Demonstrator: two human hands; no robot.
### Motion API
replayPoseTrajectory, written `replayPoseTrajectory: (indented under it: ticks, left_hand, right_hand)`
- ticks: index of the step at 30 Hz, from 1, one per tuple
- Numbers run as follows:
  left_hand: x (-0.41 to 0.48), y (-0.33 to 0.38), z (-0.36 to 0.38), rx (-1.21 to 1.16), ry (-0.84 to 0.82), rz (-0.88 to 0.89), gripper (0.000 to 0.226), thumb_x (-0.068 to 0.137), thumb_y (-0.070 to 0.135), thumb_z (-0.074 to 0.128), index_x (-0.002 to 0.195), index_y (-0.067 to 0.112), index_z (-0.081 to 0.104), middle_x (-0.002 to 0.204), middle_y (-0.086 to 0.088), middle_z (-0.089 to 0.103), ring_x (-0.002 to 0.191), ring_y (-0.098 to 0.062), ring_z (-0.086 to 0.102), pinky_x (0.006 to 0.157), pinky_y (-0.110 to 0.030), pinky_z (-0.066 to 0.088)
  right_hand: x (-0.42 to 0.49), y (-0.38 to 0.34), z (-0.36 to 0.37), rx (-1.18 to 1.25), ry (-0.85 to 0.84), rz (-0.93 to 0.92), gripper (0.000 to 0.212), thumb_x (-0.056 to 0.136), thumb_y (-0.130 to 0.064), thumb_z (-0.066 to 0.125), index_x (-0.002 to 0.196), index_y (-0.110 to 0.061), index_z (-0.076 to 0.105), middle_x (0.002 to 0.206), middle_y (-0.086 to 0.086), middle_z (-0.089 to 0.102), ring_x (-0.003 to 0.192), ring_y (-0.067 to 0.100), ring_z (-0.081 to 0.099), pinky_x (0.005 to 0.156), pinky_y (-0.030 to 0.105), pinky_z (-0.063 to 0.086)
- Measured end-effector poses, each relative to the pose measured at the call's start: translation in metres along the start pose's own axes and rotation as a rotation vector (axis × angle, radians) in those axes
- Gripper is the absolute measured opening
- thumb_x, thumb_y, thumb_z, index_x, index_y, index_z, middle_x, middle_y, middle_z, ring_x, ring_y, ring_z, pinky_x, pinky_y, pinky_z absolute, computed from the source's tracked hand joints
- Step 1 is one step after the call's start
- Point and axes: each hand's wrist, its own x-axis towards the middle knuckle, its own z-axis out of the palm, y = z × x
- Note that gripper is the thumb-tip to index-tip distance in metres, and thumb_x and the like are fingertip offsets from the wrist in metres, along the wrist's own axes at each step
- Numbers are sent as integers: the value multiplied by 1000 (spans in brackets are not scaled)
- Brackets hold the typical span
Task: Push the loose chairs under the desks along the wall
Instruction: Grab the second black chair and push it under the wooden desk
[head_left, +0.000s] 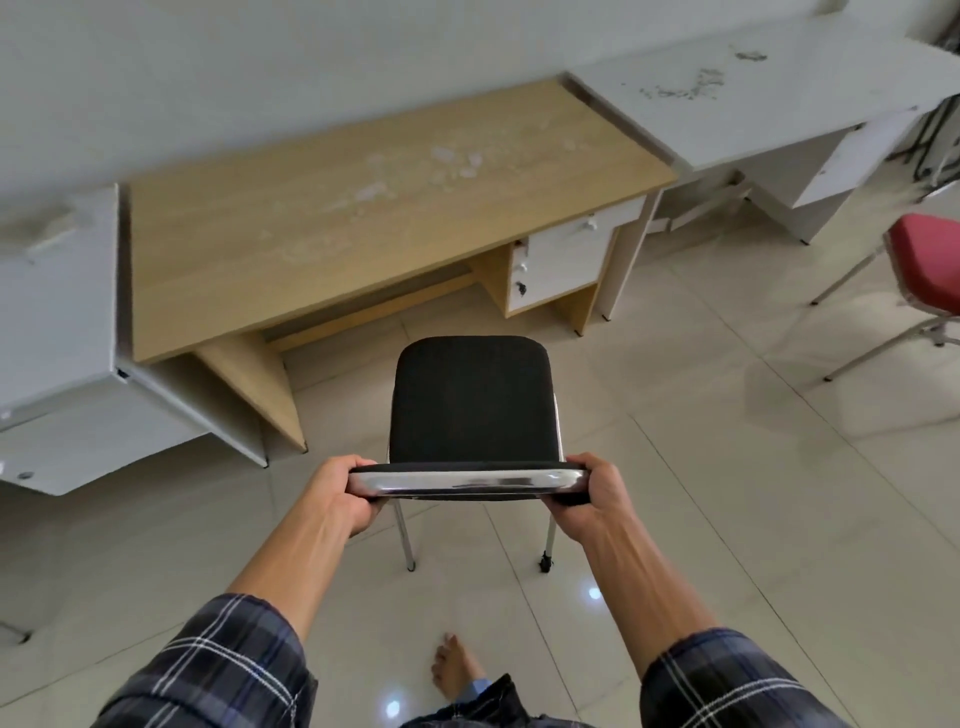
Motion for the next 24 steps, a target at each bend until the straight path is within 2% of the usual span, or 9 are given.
replayPoseTrajectory:
  ticks: [3, 7, 11, 13, 16, 20, 24]
  left_hand:
    - [13, 36, -13, -43, 15, 2, 8, 83, -6, 57, 84, 0, 52, 97, -19, 56, 89, -39, 63, 77, -49, 56]
    - [26, 74, -27, -107, 36, 20, 11, 83, -6, 59, 86, 1, 51, 99, -19, 56, 94, -40, 62, 87, -50, 56]
    - [41, 109, -39, -184, 71, 24, 16, 80, -6, 62, 92, 1, 55, 109, -20, 58, 99, -40, 63, 82, -50, 58]
    - [50, 128, -42, -207, 81, 34, 21, 80, -6, 63, 100, 0, 57, 110, -20, 58, 94, -39, 64, 76, -49, 58]
    - [63, 157, -39, -244, 99, 38, 29, 80, -5, 63, 108, 1, 58, 103, -19, 59, 83, -38, 63, 75, -49, 57]
    - [81, 196, -23, -316, 121, 30, 17, 82, -5, 62, 98, 0, 58, 99, -19, 57, 90, -38, 63, 78, -49, 57]
    - [98, 239, 0, -370, 143, 20, 10, 82, -6, 60, 89, 0, 57, 95, -17, 57, 81, -34, 63, 77, -43, 57]
  right_hand:
    - [12, 15, 43, -60, -29, 22, 5, 84, -2, 57, 89, -3, 58, 89, 18, 65, 76, 34, 65, 59, 49, 61]
    - [25, 30, 91, -142, -68, 45, 10, 84, -2, 57, 94, -3, 58, 95, 19, 66, 80, 37, 65, 53, 49, 62]
    - [40, 40, 141, -197, -99, 71, 8, 85, -2, 55, 93, -2, 57, 94, 19, 65, 81, 37, 65, 49, 49, 60]
    - [49, 45, 167, -227, -113, 87, 7, 86, -3, 55, 93, -3, 57, 93, 19, 64, 81, 36, 64, 55, 51, 61]
    - [64, 49, 208, -269, -139, 97, 9, 86, -3, 55, 95, -3, 58, 95, 19, 66, 84, 37, 65, 76, 51, 61]
    - [87, 44, 264, -298, -141, 110, 8, 87, -3, 56, 94, -3, 58, 92, 18, 66, 81, 36, 65, 75, 49, 61]
    - [112, 38, 316, -323, -115, 123, 16, 86, -2, 59, 102, -3, 59, 98, 19, 66, 84, 35, 66, 80, 47, 59]
